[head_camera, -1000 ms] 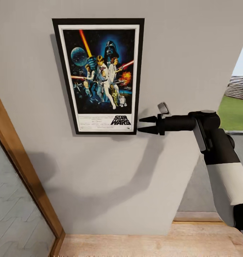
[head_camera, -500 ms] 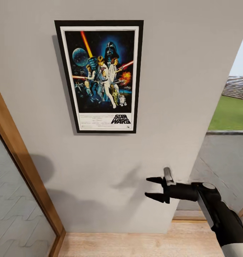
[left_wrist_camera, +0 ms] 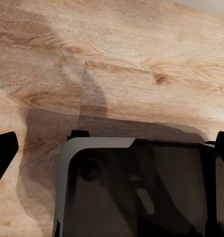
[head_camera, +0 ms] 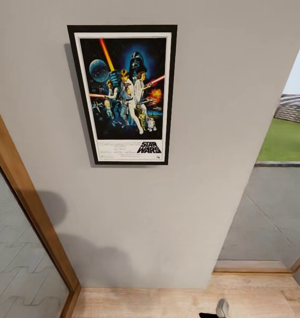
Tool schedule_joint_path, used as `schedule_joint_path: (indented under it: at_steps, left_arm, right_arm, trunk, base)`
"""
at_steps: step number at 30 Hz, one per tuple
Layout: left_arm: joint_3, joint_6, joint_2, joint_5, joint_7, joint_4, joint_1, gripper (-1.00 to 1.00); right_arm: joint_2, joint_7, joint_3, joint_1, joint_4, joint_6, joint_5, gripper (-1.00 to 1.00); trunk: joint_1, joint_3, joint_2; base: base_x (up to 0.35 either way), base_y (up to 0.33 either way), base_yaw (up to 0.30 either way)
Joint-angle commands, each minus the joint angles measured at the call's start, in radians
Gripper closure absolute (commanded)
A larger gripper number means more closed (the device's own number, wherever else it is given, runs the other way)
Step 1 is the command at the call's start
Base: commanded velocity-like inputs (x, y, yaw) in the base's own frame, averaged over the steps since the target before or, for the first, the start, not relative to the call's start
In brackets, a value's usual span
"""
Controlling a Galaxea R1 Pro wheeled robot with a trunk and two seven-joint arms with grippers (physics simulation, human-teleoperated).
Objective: Pick up the poster from the kitchen countertop and hang it on one of the wall nails in the kitchen.
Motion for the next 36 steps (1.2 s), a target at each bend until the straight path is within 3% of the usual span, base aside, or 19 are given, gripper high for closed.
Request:
schedule_joint_path:
  at_steps: [1, 8, 10, 13, 16, 18, 25, 36]
  left_arm:
    - [0.007, 0.001, -0.001, -0.001, -0.006, 0.0, 0.0, -1.0]
    - [0.008, 0.0, -0.001, -0.001, 0.035, 0.001, 0.0, -1.0]
    - [0.005, 0.0, -0.002, -0.001, 0.09, 0.001, 0.0, -1.0]
    - [-0.001, 0.001, -0.003, -0.002, 0.155, 0.002, 0.0, -1.0]
    - [-0.002, 0.002, -0.004, -0.003, 0.182, 0.002, 0.0, -1.0]
    - [-0.002, 0.002, -0.006, -0.003, 0.201, 0.003, 0.0, -1.0]
    - [-0.001, 0.002, -0.007, -0.004, 0.209, 0.003, 0.0, -1.0]
    - [-0.001, 0.002, -0.007, -0.003, 0.21, 0.003, 0.0, -1.0]
  right_arm:
    - [0.0, -0.04, 0.001, 0.0, 0.077, -0.031, 0.0, -1.0]
    - [0.005, -0.277, 0.008, 0.002, 0.3, -0.067, 0.001, -1.0]
    - [0.009, -0.453, 0.009, 0.003, 0.376, -0.071, 0.001, -1.0]
    - [0.02, -0.61, 0.009, 0.003, 0.42, -0.071, 0.0, -1.0]
    - [0.024, -0.685, 0.009, 0.003, 0.445, -0.07, 0.0, -1.0]
    - [0.031, -0.777, 0.009, 0.003, 0.49, -0.071, -0.001, -1.0]
    - [0.034, -0.89, 0.007, 0.003, 0.541, -0.072, -0.003, -1.0]
    - [0.035, -0.919, 0.008, 0.003, 0.552, -0.072, -0.003, -1.0]
  trunk:
    - [0.001, -0.002, -0.002]
    - [0.001, -0.002, -0.002]
    - [0.001, -0.002, -0.002]
    - [0.001, -0.002, -0.002]
    - [0.001, -0.002, -0.002]
    - [0.001, -0.002, -0.002]
    - [0.001, -0.002, -0.002]
    - [0.001, -0.002, -0.002]
  base:
    - [0.0, 0.0, 0.0]
    - [0.0, 0.0, 0.0]
    - [0.0, 0.0, 0.0]
    - [0.0, 0.0, 0.0]
    - [0.0, 0.0, 0.0]
    - [0.0, 0.0, 0.0]
    - [0.0, 0.0, 0.0]
    - [0.0, 0.0, 0.0]
